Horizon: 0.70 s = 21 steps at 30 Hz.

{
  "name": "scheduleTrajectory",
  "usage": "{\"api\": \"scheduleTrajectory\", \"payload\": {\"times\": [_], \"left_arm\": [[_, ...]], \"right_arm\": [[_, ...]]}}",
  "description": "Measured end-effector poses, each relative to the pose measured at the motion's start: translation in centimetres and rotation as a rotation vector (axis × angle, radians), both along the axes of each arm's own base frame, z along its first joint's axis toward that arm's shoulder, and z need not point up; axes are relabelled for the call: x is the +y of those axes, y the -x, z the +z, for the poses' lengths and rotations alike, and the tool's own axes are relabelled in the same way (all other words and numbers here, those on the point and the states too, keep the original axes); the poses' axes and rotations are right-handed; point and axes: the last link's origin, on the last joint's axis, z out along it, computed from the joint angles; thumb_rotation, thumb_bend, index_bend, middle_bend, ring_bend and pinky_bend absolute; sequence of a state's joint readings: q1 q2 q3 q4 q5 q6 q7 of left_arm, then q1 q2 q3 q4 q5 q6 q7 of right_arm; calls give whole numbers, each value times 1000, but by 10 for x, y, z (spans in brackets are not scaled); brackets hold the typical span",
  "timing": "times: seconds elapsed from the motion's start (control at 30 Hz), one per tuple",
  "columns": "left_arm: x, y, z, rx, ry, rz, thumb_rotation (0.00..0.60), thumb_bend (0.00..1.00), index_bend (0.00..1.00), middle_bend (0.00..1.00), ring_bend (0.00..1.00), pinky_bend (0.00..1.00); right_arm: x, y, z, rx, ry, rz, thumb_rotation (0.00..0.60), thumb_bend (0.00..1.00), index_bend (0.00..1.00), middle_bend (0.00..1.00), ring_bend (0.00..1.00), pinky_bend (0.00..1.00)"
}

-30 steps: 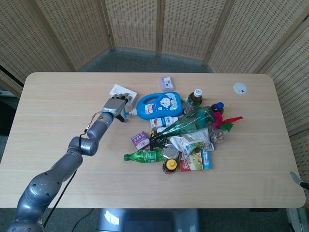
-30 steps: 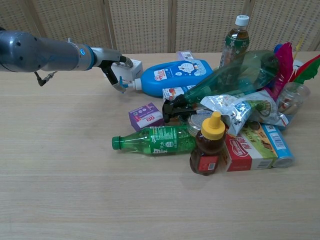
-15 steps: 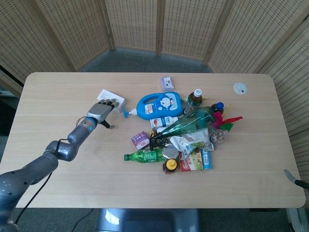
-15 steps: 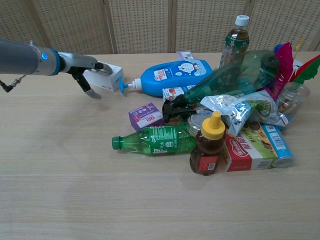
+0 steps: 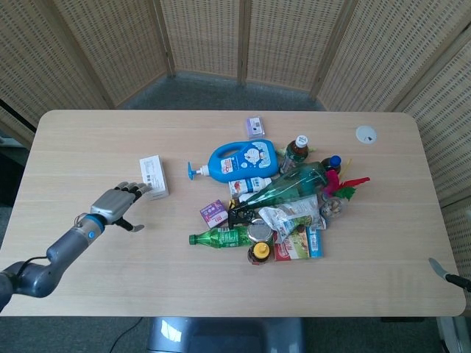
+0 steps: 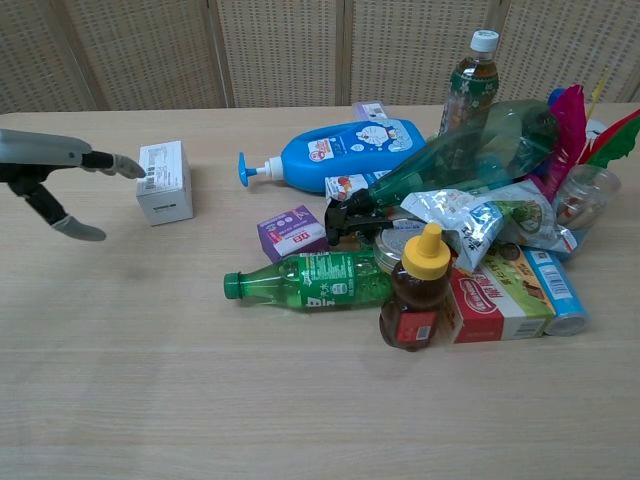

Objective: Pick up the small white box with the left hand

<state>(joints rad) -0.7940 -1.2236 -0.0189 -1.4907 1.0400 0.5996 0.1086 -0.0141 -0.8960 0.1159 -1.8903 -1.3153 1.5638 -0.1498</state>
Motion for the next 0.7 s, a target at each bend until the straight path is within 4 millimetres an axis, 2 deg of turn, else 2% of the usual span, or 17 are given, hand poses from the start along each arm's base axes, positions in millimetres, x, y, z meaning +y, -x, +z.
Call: {"api": "scheduleTrajectory", "payload": {"times": [0.13,0.27,0.43,0.7], "left_arm": [[-21,2,10,-27,3,-12,426,291,0,0,0,0],[-24,2,21,-69,-53,-36,418,290,0,0,0,0],[-8,6,22,-75,-96,-26,432,292,0,0,0,0],[35,3,-3,-60,-132,-8,433,291,0,0,0,0]], "right_arm": [[2,-1,1,0,-2,5,441,187,0,0,0,0],[3,-3,-1,-7,-8,14,441,189,0,0,0,0],[5,0,-1,-12,-10,3,440,186,0,0,0,0],[7,4,1,-8,1,-15,440,188,0,0,0,0]]}}
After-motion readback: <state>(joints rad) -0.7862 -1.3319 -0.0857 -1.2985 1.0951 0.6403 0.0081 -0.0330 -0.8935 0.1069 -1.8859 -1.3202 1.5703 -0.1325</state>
